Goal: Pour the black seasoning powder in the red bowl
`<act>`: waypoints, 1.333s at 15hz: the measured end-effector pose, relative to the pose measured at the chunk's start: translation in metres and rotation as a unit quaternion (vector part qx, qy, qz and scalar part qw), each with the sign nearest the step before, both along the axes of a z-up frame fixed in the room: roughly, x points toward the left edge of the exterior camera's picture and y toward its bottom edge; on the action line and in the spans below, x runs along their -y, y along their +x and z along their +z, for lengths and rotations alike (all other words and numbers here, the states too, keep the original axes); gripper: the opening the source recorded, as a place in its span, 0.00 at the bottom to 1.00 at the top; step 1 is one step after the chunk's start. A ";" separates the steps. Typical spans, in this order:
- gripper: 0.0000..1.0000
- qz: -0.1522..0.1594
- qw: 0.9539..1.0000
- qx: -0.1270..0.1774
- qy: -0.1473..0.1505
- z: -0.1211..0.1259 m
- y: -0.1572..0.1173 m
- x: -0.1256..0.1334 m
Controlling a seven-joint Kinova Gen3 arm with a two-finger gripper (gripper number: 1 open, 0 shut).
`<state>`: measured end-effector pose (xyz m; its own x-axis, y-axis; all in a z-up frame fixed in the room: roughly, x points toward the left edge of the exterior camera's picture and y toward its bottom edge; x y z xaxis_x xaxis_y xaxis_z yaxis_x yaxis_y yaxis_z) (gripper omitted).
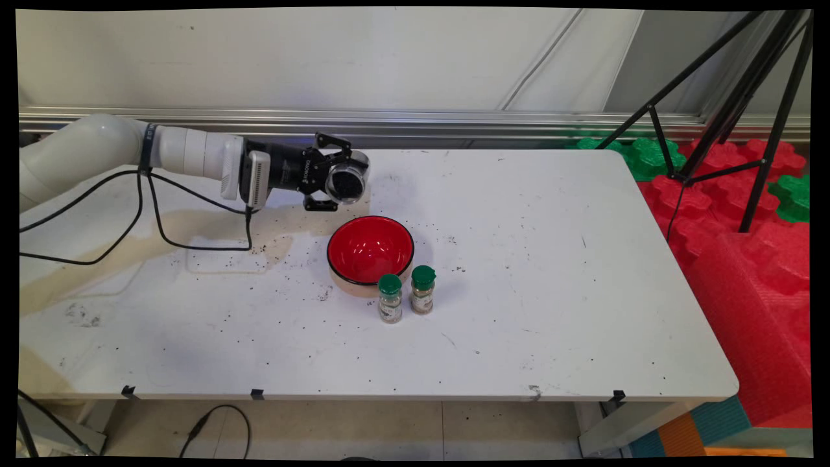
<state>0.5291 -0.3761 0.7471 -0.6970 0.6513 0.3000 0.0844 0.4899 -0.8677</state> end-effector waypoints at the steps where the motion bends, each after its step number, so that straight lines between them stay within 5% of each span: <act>1: 0.00 -0.004 1.000 0.007 -0.006 0.000 -0.001 0.000; 10: 0.00 -0.031 0.996 0.061 -0.055 -0.005 -0.013 0.002; 20: 0.00 -0.052 0.985 0.115 -0.115 -0.006 -0.026 0.003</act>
<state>0.5033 -0.3793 0.7412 -0.6556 0.7548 -0.0220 0.3314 0.2614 -0.9066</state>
